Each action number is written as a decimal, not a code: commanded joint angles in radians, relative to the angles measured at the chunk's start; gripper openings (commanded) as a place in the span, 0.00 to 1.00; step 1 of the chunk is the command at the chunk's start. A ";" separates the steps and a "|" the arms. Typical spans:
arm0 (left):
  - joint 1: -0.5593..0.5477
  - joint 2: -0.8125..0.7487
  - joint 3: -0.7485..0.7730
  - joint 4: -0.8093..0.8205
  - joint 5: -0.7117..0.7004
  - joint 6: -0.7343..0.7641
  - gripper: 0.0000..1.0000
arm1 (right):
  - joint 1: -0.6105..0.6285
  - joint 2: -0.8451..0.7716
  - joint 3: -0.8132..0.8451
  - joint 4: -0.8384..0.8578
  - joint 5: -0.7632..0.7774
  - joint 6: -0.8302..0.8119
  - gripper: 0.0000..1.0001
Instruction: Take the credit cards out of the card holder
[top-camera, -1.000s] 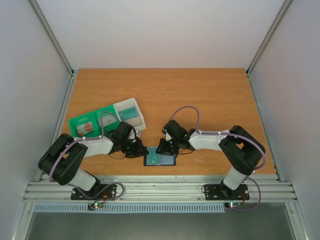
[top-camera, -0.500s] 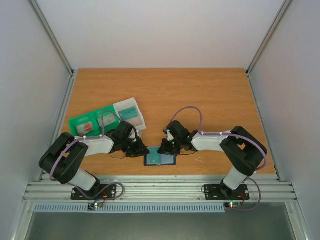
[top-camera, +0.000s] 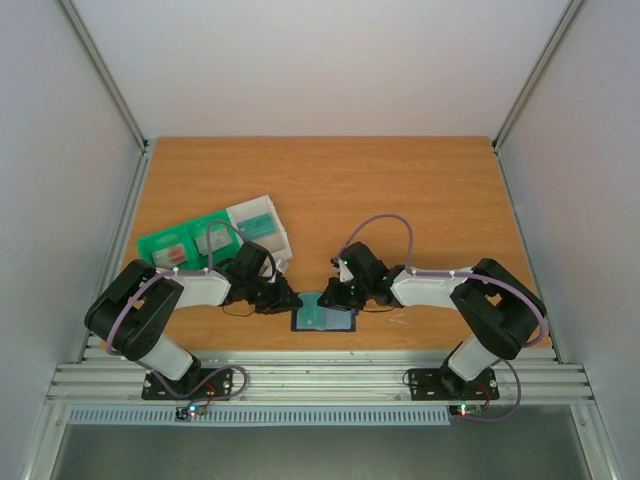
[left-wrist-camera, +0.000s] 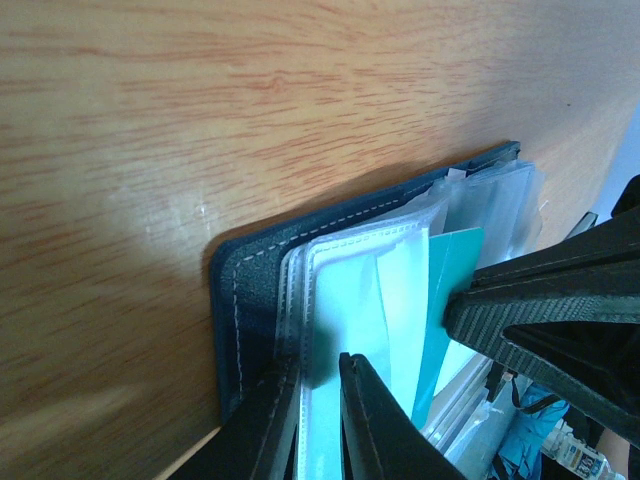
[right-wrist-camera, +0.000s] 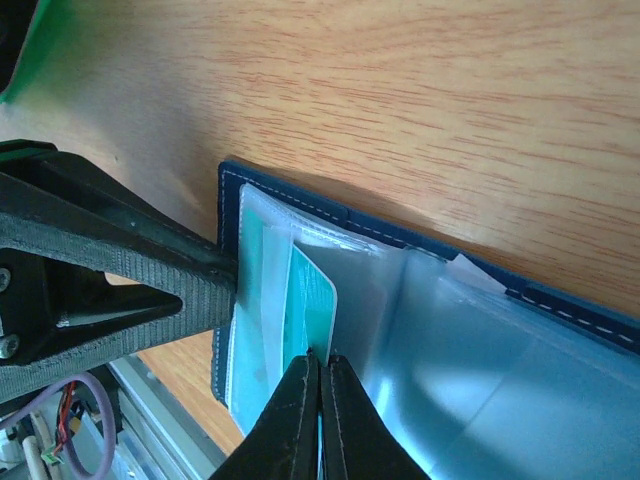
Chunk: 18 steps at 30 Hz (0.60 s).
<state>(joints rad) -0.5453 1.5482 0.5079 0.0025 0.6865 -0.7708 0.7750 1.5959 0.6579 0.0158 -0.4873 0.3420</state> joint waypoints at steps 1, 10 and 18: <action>-0.010 0.061 -0.042 -0.044 -0.088 0.020 0.14 | -0.005 -0.016 -0.024 0.006 0.019 -0.006 0.01; -0.010 0.034 -0.037 -0.087 -0.114 0.030 0.14 | -0.054 -0.079 -0.086 0.032 0.023 0.015 0.01; -0.010 0.049 -0.052 -0.047 -0.115 0.009 0.14 | -0.055 -0.070 -0.132 0.115 -0.038 0.046 0.01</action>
<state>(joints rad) -0.5465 1.5562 0.5049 0.0212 0.6930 -0.7696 0.7235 1.5238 0.5587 0.0849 -0.5091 0.3618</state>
